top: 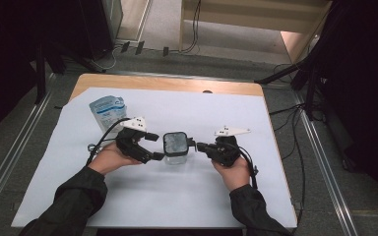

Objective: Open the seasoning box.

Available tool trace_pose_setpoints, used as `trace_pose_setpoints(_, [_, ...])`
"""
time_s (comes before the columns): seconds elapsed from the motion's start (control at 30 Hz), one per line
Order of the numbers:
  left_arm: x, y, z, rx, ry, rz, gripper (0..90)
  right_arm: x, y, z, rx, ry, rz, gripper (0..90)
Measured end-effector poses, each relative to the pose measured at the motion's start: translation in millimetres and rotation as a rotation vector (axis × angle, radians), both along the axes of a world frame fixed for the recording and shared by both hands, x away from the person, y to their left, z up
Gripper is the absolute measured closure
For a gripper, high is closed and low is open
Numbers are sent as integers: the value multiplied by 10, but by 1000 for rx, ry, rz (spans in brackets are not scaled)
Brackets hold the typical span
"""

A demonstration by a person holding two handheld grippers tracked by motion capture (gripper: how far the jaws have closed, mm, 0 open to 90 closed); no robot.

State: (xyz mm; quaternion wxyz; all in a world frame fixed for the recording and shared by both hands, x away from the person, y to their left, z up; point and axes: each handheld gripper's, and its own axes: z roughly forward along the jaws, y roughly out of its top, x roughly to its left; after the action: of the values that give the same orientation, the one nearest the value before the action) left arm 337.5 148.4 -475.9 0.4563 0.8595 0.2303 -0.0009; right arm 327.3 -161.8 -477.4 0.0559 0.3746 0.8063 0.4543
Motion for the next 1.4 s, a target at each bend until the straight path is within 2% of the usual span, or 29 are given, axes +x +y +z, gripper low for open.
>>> trace_pose_setpoints(0.03, [0, 0, 0, 0, 0, 0, 136, 0, 0, 0, 0, 0, 0, 900])
trace_pose_setpoints(0.1, [24, -33, -3, 1, 1, -36, 137, 26, -6, -9, -3, 13, -2, 900])
trace_pose_setpoints(0.17, [48, -60, 5, 5, -8, -42, 129, 44, -8, -18, -15, 27, 5, 900])
trace_pose_setpoints(0.2, [78, -79, 9, -24, -1, -46, 132, 53, -12, -18, -24, 29, 6, 900])
trace_pose_setpoints(0.27, [92, -98, 6, -30, 3, -52, 133, 66, -13, -15, -26, 31, 8, 900])
trace_pose_setpoints(0.37, [124, -165, 5, -4, 3, -68, 123, 113, 0, -15, -27, 39, 14, 900])
trace_pose_setpoints(0.43, [140, -182, -2, -18, 4, -71, 107, 130, 14, -28, -24, 46, 13, 900])
trace_pose_setpoints(0.57, [163, -207, -57, 1, -4, -66, 109, 130, 22, -44, -21, 50, 12, 900])
trace_pose_setpoints(0.67, [183, -241, -107, 2, -9, -75, 128, 134, 32, -59, -34, 46, 6, 900])
trace_pose_setpoints(0.7, [183, -248, -119, 6, -24, -81, 129, 134, 33, -61, -34, 46, 5, 900])
trace_pose_setpoints(1.0, [176, -316, -175, 13, -32, -67, 117, 131, 32, -77, -39, 47, 4, 900])
trace_pose_setpoints(1.4, [158, -323, -141, 31, -45, -55, 126, 118, 36, -79, -32, 52, -11, 900])
